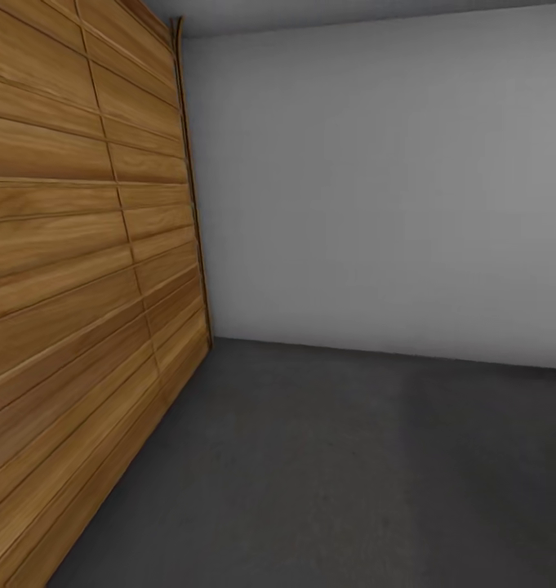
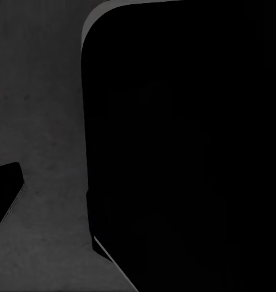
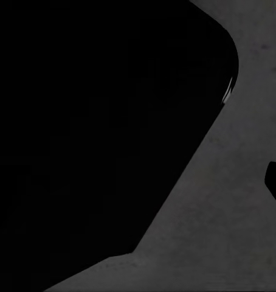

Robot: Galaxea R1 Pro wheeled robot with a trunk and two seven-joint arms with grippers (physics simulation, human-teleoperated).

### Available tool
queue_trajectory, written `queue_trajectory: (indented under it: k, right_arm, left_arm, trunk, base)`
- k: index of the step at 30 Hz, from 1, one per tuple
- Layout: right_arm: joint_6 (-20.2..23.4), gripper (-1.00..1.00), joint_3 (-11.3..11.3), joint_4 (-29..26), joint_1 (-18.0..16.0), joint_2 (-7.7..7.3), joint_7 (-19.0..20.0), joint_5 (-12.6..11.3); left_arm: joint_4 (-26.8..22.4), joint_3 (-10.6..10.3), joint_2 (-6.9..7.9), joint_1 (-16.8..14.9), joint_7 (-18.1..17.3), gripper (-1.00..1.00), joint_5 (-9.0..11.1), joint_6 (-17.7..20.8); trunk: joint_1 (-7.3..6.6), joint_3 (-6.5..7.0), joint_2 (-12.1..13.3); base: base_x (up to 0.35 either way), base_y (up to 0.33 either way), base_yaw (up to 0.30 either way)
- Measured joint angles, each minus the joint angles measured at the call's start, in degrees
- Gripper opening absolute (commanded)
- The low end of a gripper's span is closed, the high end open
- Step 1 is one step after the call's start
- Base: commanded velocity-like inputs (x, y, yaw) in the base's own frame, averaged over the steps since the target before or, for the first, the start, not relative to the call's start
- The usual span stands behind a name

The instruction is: Move the two storage containers from the living room to the garage. In the garage, place one container on the floor and stack the other container on top of it (either order is fine).

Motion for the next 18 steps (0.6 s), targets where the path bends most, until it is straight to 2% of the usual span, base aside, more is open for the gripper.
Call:
queue_trajectory:
  k: [18]
  right_arm:
    - [0.0,1.0,0.0,0.0,0.0,-0.04,0.0,0.0]
  left_arm:
    - [0.0,0.0,0.0,0.0,0.0,1.0,0.0,0.0]
  trunk:
    - [0.0,0.0,0.0]
  base:
    - [0.0,0.0,-0.289]
